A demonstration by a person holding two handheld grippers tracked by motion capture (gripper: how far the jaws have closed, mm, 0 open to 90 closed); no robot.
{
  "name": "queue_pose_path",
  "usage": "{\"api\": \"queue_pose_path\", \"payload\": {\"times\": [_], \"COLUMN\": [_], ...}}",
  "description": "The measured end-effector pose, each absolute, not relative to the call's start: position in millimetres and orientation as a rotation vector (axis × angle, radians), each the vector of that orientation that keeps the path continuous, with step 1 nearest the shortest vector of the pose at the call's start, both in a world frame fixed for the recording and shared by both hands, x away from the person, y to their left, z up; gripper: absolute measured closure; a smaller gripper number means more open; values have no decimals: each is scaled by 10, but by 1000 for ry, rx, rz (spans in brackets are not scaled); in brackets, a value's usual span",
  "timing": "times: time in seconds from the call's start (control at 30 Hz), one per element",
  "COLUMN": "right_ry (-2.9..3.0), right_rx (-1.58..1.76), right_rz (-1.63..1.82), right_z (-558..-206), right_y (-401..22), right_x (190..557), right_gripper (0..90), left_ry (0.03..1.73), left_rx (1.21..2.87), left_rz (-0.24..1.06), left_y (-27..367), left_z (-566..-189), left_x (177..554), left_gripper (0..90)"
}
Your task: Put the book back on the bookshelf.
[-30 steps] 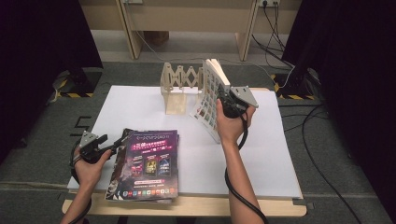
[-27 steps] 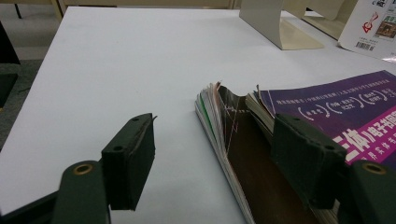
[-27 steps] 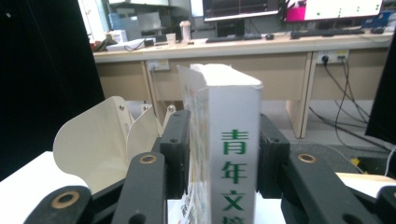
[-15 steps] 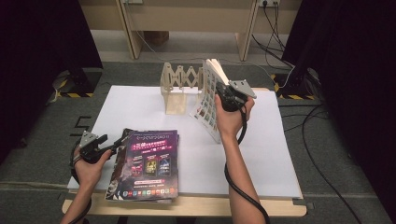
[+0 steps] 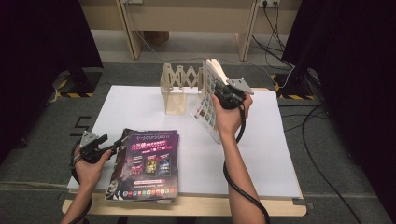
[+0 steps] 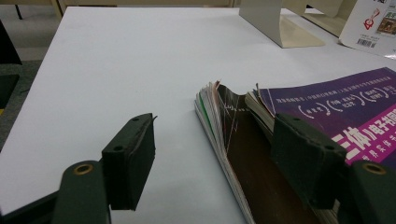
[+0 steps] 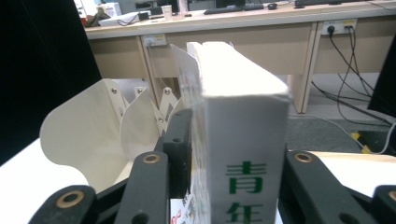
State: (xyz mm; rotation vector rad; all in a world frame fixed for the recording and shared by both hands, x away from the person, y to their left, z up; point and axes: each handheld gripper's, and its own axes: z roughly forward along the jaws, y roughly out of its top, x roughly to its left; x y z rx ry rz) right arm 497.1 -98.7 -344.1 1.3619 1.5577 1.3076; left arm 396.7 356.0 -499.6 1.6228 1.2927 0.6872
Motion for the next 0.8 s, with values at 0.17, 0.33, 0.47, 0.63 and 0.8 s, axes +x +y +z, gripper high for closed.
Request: {"api": "queue_pose_path", "payload": {"times": [0.17,0.33,0.47,0.63,0.8], "right_ry": [1582,1592,1584,1560,1571], "right_rx": [1384,1382,1373,1361,1345], "right_rz": [1270,1244,1249,1284,1308], "right_z": [-3467,-3456,-3462,-3447,-3408], "right_y": [-984,-987,-985,-977,-961], "right_x": [5008,5014,5015,4964,4941], "right_gripper": [697,737,743,746,748], "left_ry": [1292,1292,1293,1290,1289], "left_rx": [1623,1624,1624,1624,1624], "left_rz": [685,686,683,685,686], "left_y": [3562,3561,3565,3561,3561], "left_z": [-4996,-4996,-4995,-4996,-4996], "left_x": [3968,3970,3968,3970,3966], "left_gripper": [298,298,298,298,298]}}
